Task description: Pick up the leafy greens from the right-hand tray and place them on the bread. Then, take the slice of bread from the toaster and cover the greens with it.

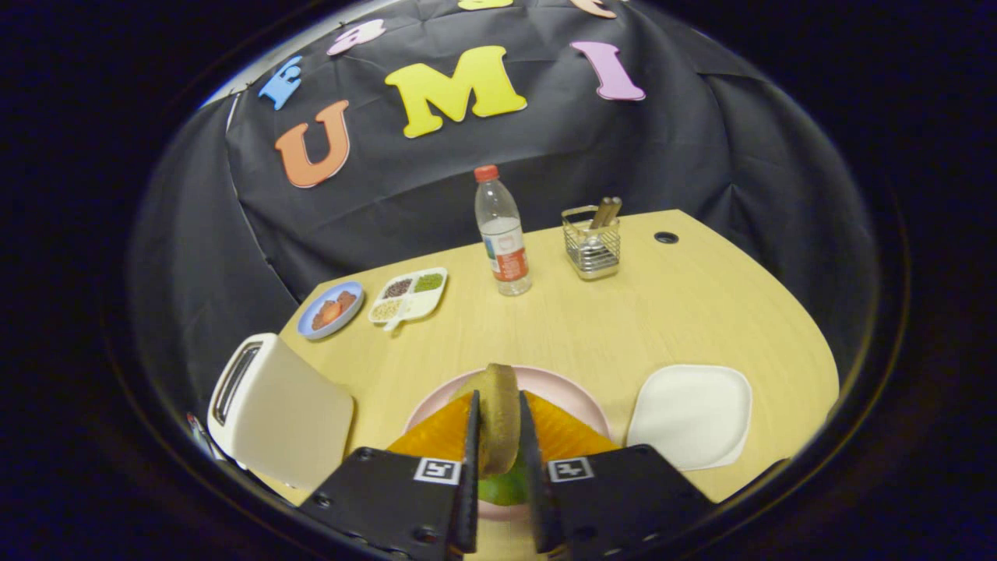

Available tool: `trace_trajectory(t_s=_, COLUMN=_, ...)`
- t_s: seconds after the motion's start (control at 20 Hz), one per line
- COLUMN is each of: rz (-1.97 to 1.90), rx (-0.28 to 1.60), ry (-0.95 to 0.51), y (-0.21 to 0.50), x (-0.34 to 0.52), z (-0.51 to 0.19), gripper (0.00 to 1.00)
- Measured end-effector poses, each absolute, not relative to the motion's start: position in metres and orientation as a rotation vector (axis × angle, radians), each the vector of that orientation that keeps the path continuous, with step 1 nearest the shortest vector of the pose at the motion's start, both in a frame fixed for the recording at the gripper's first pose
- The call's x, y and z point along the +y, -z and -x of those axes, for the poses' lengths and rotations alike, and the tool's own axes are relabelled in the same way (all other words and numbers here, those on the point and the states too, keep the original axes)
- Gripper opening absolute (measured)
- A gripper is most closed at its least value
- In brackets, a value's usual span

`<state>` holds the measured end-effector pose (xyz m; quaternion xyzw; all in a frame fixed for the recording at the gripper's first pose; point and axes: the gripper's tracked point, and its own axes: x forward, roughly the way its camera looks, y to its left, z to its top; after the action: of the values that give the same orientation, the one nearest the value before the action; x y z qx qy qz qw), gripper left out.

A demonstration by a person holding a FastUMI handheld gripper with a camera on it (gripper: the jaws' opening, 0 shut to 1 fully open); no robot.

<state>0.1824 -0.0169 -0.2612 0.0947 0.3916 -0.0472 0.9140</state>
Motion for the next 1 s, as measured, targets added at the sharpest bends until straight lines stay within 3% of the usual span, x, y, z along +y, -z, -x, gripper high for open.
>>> trace_trajectory(t_s=0.05, rz=-0.179, rx=0.825, ry=0.119, y=0.269, x=-0.025, z=-0.178, gripper=0.33)
trace_trajectory(t_s=0.1, rz=-0.171, rx=0.837, ry=0.134, y=0.274, x=-0.032, z=-0.175, gripper=0.34)
trace_trajectory(t_s=0.25, rz=-0.17, rx=0.858, ry=0.146, y=0.282, x=-0.041, z=-0.169, gripper=0.68)
trace_trajectory(t_s=0.3, rz=-0.17, rx=0.856, ry=0.142, y=0.281, x=-0.04, z=-0.166, gripper=0.67)
trace_trajectory(t_s=0.45, rz=-0.169, rx=0.822, ry=0.113, y=0.27, x=-0.031, z=-0.167, gripper=0.84)
trace_trajectory(t_s=0.6, rz=-0.142, rx=0.821, ry=0.105, y=0.26, x=-0.02, z=-0.158, gripper=0.83)
trace_trajectory(t_s=0.85, rz=-0.066, rx=0.689, ry=0.099, y=0.201, x=0.0, z=-0.127, gripper=0.96)
trace_trajectory(t_s=1.0, rz=-0.002, rx=0.576, ry=0.082, y=0.157, x=0.018, z=-0.099, gripper=0.96)
